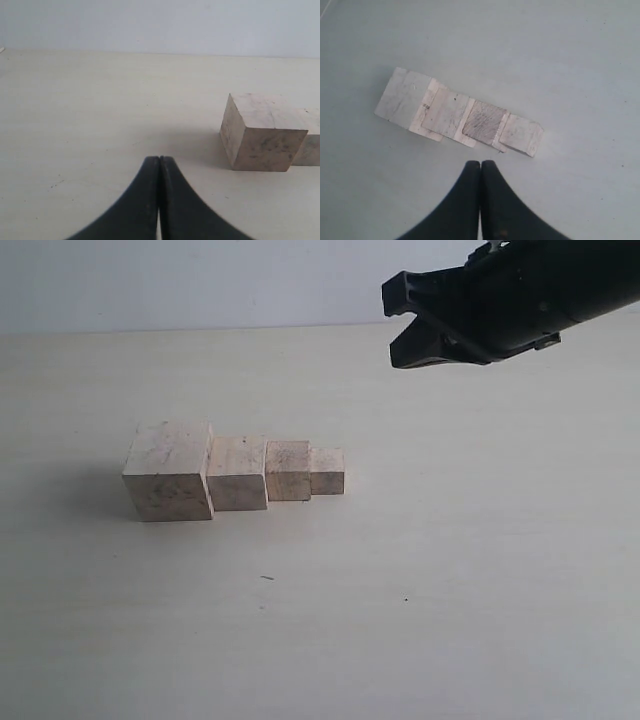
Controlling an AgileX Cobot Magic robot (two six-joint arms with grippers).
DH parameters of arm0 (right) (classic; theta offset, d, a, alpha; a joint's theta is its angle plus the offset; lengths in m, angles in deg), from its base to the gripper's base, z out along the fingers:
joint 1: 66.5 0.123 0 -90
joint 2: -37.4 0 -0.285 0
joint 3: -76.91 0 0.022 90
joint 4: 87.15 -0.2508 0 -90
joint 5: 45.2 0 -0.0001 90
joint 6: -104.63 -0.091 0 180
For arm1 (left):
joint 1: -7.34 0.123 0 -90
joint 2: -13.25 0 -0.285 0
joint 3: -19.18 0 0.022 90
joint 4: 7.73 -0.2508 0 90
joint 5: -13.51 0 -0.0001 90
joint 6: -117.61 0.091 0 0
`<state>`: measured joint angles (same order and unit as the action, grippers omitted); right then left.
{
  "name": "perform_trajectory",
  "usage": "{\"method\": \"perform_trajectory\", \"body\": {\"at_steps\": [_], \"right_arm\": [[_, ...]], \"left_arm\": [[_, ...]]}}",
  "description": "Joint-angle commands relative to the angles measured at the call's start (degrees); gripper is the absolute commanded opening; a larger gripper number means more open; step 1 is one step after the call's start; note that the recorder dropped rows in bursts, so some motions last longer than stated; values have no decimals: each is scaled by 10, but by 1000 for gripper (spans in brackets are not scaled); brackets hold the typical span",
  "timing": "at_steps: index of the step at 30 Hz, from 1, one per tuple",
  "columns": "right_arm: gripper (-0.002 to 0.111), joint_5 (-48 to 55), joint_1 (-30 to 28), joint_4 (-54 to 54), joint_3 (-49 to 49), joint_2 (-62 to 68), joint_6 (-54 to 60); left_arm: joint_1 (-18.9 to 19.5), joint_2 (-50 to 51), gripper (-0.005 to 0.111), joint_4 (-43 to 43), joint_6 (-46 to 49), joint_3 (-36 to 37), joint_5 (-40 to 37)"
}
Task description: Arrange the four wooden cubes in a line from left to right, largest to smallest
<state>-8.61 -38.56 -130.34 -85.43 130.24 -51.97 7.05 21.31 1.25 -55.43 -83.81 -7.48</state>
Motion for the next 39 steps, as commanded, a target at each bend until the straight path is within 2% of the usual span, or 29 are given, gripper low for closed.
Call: {"method": "perform_trajectory", "body": {"at_steps": [1, 7, 13, 16, 20, 25, 30, 36, 39], "right_arm": [[0, -22, 1, -3, 3, -5, 6], [0, -26, 1, 4, 3, -12, 8], [0, -35, -5, 198, 3, -181, -32], [0, -36, -54, 278, 27, -265, -90], [0, -46, -159, 293, 110, -381, -97], [0, -79, -245, 298, 222, -507, -100], [0, -87, -278, 299, 328, -620, -100], [0, -178, -278, 298, 454, -732, -107], [0, -191, -278, 298, 494, -767, -116]], "left_arm": [[-3, -3, 0, -1, 1, 2, 7], [-3, -3, 0, -1, 1, 2, 7], [-3, -3, 0, -1, 1, 2, 7], [-3, -3, 0, -1, 1, 2, 7], [-3, -3, 0, -1, 1, 2, 7], [-3, -3, 0, -1, 1, 2, 7], [-3, -3, 0, -1, 1, 2, 7], [-3, -3, 0, -1, 1, 2, 7], [-3, -3, 0, -1, 1, 2, 7]]}}
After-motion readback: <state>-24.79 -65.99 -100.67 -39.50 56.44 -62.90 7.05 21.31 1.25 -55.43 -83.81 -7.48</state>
